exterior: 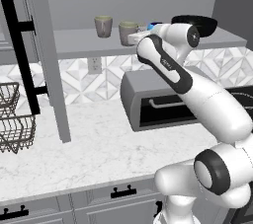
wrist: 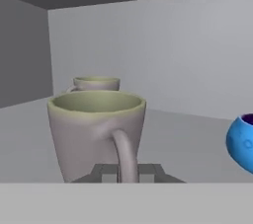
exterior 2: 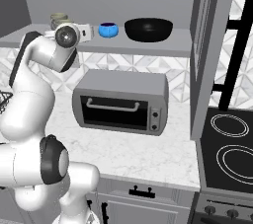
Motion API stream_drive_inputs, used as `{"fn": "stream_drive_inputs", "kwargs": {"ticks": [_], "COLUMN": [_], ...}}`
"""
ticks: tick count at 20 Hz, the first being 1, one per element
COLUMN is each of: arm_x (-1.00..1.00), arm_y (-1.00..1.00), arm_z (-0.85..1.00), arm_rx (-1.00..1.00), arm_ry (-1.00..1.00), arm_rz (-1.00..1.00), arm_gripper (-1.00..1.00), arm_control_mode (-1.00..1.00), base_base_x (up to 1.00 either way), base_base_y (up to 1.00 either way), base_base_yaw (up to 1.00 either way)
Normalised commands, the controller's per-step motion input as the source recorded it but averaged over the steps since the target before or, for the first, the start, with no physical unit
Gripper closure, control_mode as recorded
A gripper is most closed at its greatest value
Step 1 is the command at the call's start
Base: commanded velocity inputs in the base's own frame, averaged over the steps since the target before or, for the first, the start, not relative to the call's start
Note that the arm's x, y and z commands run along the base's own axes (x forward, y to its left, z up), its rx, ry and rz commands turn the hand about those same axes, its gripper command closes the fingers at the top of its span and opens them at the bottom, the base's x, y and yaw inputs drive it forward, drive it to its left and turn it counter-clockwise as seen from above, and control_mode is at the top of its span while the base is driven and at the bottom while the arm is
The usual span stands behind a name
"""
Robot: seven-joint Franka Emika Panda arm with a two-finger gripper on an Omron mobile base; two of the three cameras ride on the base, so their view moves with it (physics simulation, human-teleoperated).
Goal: Gather all objects into one cabinet and sort the glasses and bowls to opposite sides.
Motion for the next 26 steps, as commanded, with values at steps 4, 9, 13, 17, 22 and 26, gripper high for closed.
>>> {"fn": "stream_drive_inputs", "kwargs": {"ticks": [4,9,13,17,22,26], "arm_x": [0.62,0.50,0.24,0.09,0.20,0.11], "arm_y": [0.00,0.07,0.23,0.34,0.10,0.01], "arm_z": [-0.14,-0.28,-0.24,-0.29,-0.17,0.10], "arm_rx": [0.00,-0.01,0.00,-0.02,0.00,0.00], "arm_ry": [0.02,0.00,0.03,0.07,0.12,0.07], "arm_rz": [0.02,0.02,0.00,0.00,0.00,0.00], "arm_gripper": [1.00,1.00,1.00,-1.00,-1.00,-1.00], "arm_control_mode": [-1.00,-1.00,-1.00,-1.00,-1.00,-1.00], "base_base_x": [0.00,0.00,0.00,0.00,0.00,0.00], "base_base_y": [0.00,0.00,0.00,0.00,0.00,0.00], "base_base_yaw": [0.00,0.00,0.00,0.00,0.00,0.00]}}
